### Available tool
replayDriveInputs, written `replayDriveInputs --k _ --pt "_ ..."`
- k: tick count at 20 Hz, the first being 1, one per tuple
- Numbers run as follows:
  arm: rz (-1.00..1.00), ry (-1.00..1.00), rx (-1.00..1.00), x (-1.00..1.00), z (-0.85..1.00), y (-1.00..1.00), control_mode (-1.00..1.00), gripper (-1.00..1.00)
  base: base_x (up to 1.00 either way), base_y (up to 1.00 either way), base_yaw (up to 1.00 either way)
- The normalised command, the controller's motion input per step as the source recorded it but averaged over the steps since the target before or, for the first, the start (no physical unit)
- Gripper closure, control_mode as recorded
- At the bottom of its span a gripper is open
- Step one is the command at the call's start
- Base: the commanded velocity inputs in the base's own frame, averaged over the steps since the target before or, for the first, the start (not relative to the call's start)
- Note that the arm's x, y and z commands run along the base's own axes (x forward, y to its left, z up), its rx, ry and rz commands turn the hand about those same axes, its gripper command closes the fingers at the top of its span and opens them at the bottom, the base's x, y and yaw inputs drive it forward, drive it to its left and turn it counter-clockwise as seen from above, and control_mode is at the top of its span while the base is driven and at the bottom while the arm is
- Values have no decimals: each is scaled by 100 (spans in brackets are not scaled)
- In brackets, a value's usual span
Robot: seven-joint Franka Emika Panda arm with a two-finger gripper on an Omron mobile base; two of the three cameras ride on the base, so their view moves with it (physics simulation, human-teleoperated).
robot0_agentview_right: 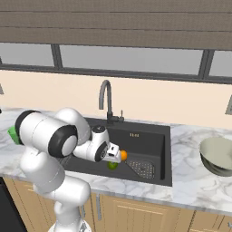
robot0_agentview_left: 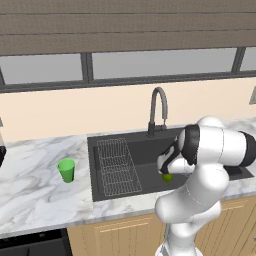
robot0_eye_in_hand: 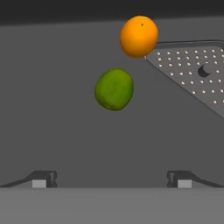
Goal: Remove the orange and lime from the sink. Then move the bowl and cup from the counter to the sink for washing.
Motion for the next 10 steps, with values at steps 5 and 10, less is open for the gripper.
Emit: replayDriveInputs --k 5,10 --pt "0 0 0 11 -7 0 -100 -100 0 0 0" --pt "0 0 0 13 -8 0 -100 -100 0 0 0"
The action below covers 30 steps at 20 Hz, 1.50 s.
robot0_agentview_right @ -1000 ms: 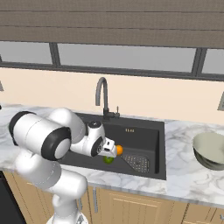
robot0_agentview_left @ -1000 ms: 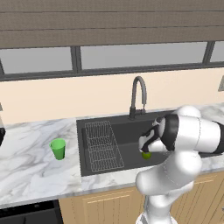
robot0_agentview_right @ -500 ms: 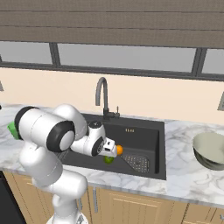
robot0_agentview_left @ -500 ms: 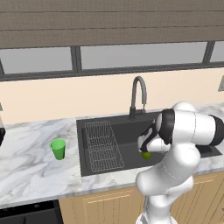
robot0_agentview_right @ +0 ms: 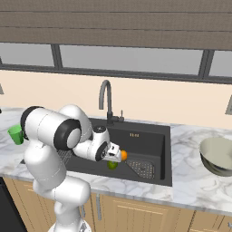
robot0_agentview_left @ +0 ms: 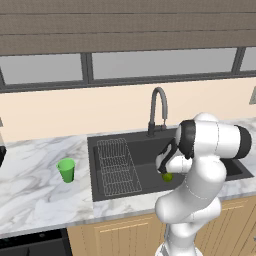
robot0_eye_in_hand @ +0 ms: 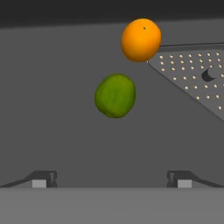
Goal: Remove the orange and lime from the sink. Then move the bowl and cup from the counter to the sink for washing.
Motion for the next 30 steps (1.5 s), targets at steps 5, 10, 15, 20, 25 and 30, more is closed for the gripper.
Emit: replayDriveInputs --k 5,10,15,20,25,30 --pt "0 0 0 11 -9 0 -100 -100 0 0 0" --pt "0 0 0 12 -13 0 -100 -100 0 0 0" --pt "0 0 0 10 -13 -1 -100 -100 0 0 0" --pt "0 0 0 8 -10 -7 -100 -100 0 0 0" --pt "0 -2 0 8 -8 -7 -100 -100 0 0 0" --pt "0 -5 0 11 -8 -2 -100 -100 0 0 0"
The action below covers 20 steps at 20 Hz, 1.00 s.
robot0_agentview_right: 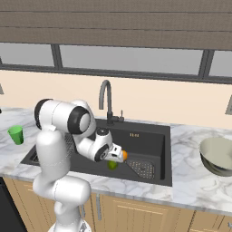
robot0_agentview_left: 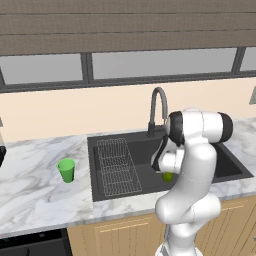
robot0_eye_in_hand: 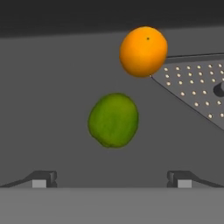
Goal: Remove the orange and lime from the sink. Then move the bowl and cup from the counter to the sink for washing.
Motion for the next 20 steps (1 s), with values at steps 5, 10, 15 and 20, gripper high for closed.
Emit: replayDriveInputs --k 5,10,15,20 --pt "0 -6 0 12 -10 0 -100 -100 0 0 0" --pt "0 -7 0 10 -11 0 -100 -100 0 0 0" --pt "0 -4 0 6 -11 -2 -100 -100 0 0 0" --pt "-2 0 0 0 -12 -3 -100 -100 0 0 0"
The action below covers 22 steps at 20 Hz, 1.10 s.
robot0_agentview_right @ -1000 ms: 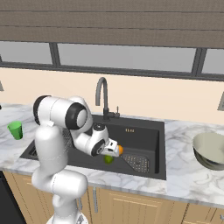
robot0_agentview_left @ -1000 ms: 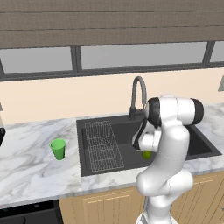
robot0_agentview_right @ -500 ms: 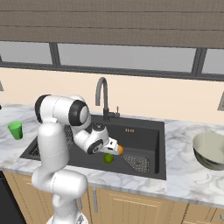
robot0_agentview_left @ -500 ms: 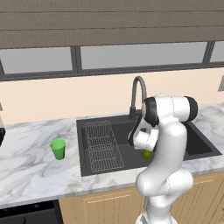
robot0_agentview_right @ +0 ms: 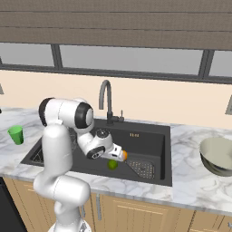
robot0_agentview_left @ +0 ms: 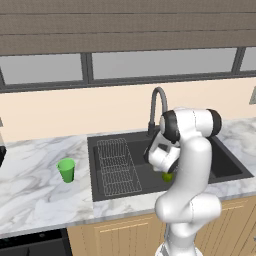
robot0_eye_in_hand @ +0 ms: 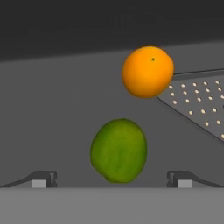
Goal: Remove the orange and lime from the sink. Then move the bowl and cup from the counter to the sink for washing.
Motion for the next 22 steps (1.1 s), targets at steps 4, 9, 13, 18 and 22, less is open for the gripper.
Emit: replayDriveInputs --k 4,9,13,18,22 --pt "-4 0 0 0 -11 -7 -100 -100 0 0 0" --pt "-6 0 0 0 -9 -7 -100 -100 0 0 0" --pt "-2 0 0 1 -11 -5 -100 -100 0 0 0" --pt "-1 0 0 6 -15 0 -100 -100 0 0 0" --pt "0 0 0 8 -15 0 -100 -100 0 0 0"
